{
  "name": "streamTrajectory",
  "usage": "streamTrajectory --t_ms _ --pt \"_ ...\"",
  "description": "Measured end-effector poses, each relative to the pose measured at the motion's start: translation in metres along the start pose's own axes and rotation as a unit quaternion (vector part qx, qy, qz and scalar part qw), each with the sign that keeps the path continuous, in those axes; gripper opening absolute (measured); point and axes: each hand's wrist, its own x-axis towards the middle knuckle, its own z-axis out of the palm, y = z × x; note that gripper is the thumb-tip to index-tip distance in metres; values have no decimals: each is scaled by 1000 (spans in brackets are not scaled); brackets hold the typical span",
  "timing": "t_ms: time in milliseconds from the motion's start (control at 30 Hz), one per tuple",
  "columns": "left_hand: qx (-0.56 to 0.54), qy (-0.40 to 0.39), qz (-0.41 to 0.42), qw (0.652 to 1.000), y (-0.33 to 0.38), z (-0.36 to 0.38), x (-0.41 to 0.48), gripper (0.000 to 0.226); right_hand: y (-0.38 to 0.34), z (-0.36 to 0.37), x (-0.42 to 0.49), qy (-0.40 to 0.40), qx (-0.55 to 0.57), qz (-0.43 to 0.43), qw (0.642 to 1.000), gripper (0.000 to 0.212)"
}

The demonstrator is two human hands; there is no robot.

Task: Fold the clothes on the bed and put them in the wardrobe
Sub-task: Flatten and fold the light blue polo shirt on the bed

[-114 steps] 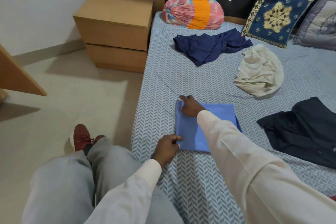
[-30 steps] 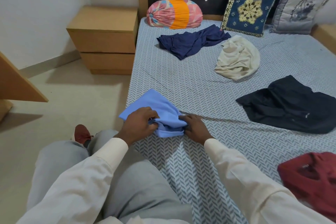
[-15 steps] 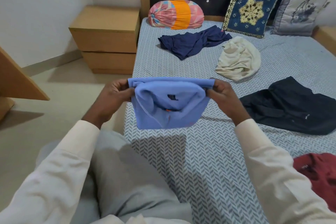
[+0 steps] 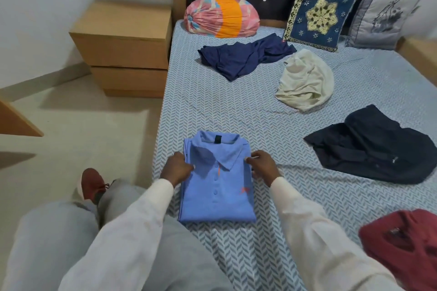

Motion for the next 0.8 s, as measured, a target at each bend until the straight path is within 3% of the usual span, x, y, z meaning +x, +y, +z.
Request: streamTrajectory --t_ms 300,500,667,800 --pt "-20 34 12 999 -29 17 -14 31 -24 19 15 122 -21 -24 992 22" --pt "-40 112 58 991 -20 10 -3 21 -36 20 31 106 -68 -7 992 21" --pt "-79 125 28 989 9 -6 27 11 -32 18 36 115 -82 -21 990 21" --pt "-55 107 18 993 21 -5 43 35 -24 15 48 106 -91 5 990 27"
